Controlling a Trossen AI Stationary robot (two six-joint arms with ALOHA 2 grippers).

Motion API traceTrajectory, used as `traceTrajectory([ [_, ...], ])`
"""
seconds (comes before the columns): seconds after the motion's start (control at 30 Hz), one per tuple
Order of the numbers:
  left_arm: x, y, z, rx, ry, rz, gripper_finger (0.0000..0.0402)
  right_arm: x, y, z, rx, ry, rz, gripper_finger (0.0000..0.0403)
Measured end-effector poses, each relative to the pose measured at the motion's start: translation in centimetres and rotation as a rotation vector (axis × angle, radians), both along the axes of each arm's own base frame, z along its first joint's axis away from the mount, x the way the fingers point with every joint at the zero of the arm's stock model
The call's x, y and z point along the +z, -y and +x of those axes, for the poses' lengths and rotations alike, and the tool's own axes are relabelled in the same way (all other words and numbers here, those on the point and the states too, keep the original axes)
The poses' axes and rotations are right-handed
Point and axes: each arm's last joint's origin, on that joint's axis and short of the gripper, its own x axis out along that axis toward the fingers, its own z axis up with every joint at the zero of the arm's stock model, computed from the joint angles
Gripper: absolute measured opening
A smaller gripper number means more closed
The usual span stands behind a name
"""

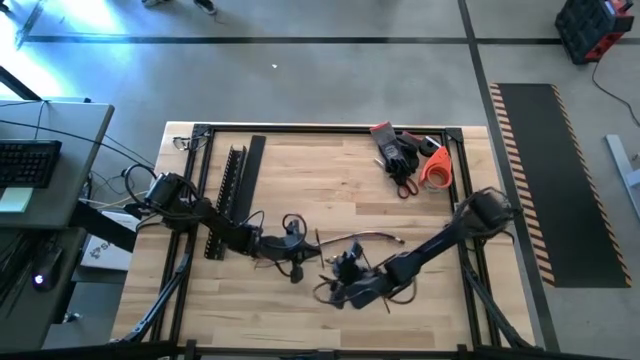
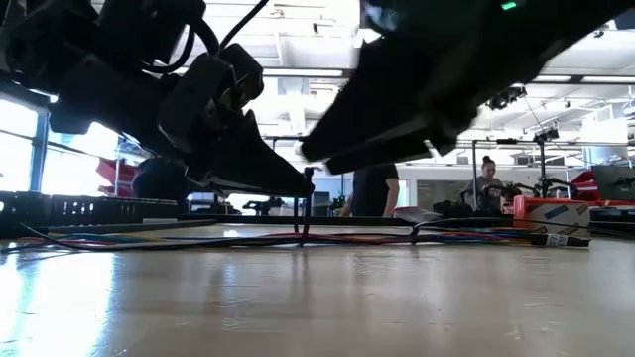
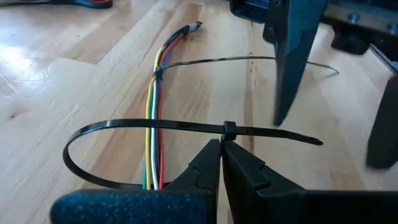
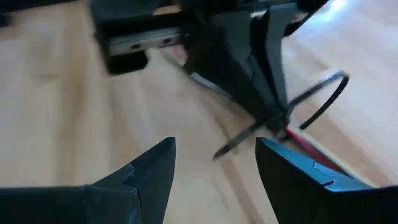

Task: Ziptie cables
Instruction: Wrap the cables together using the black zip tie

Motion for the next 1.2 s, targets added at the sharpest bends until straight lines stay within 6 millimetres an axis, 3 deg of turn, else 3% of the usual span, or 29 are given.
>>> traceTrajectory([
  [0.2, -0.2, 0.6, -0.3, -0.029, -0.017, 0.014, 0.0, -1.0, -1.4, 3.0, -0.228, -0.008, -0.098, 0.0208],
  [0.47, -0.2, 2.1, -0.9, -0.056, -0.013, 0.037, 0.0, -1.4, -2.3, 4.0, -0.393, -0.038, -0.106, 0.0194],
  [0.6, -0.1, 2.5, -1.1, -0.052, -0.009, 0.046, 0.0, -1.5, -2.4, 3.9, -0.383, -0.055, -0.086, 0.014],
  [0.77, -0.2, 2.6, -1.2, -0.061, -0.011, 0.064, 0.0, -1.5, -2.7, 3.8, -0.36, -0.067, -0.102, 0.0028],
  [0.83, -0.2, 2.7, -1.2, -0.099, -0.022, 0.101, 0.0003, -1.5, -2.8, 3.7, -0.351, -0.074, -0.104, 0.001],
  [1.07, 0.0, 2.6, -1.9, -0.247, -0.153, 0.112, 0.0065, -1.5, -2.7, 3.8, -0.388, -0.048, -0.06, 0.0002],
  [1.2, 1.2, 2.6, -2.4, -0.351, -0.178, 0.128, 0.0104, -1.5, -2.7, 3.7, -0.401, -0.036, -0.051, 0.0002],
])
